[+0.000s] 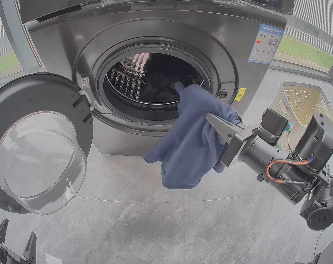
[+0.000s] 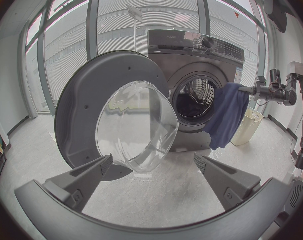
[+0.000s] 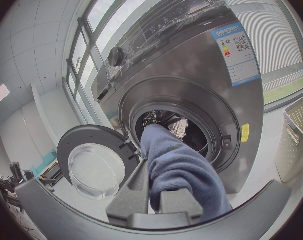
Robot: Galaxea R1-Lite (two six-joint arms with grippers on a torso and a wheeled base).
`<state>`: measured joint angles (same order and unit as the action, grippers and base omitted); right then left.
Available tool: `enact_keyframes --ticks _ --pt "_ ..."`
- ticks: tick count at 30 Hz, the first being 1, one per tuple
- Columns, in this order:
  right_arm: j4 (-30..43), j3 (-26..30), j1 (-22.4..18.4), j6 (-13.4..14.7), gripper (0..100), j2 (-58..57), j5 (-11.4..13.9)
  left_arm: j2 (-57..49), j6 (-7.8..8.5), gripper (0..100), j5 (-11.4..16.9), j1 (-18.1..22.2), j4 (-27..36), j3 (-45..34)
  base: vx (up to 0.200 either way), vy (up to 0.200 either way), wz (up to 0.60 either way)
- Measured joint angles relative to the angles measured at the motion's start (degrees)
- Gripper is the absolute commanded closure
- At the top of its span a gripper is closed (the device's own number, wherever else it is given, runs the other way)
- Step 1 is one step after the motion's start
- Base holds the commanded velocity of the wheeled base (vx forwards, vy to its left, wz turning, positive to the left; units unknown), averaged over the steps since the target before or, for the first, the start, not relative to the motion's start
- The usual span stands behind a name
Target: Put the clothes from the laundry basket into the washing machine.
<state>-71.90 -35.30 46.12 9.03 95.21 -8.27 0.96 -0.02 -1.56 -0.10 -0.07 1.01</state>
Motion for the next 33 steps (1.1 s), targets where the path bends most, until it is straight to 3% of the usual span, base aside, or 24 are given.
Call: enact_keyframes --ticks 12,15,18,25,29,33 --pt "-0.5 -3.5 1.9 -0.1 100 2.8 -0.2 0.0 0.78 0 0.3 0.2 -1.3 0.0 0.0 0.0 0.0" --pt "-0.4 -3.7 1.9 -0.1 100 2.9 -0.2 0.2 0.51 0 1.8 0.3 -2.0 1.6 0.0 0.0 0.0" --pt "-0.3 -3.9 1.9 -0.1 100 3.2 -0.2 1.5 0.16 0 5.7 0.2 -2.3 5.9 0.0 0.0 0.0" --pt "-0.2 -5.8 1.0 -0.1 100 5.3 -0.2 13.0 -1.65 0 19.2 -0.6 -5.8 13.9 0.0 0.0 0.0" --pt "0.0 -7.7 0.2 -0.1 100 7.0 -0.2 23.1 -2.32 0 23.5 -1.4 -12.1 15.6 0.0 0.0 0.0" --pt "0.1 -10.7 -0.2 0.2 100 9.0 -0.1 32.6 -2.86 0 26.0 -3.3 -18.3 16.4 0.0 0.0 0.0"
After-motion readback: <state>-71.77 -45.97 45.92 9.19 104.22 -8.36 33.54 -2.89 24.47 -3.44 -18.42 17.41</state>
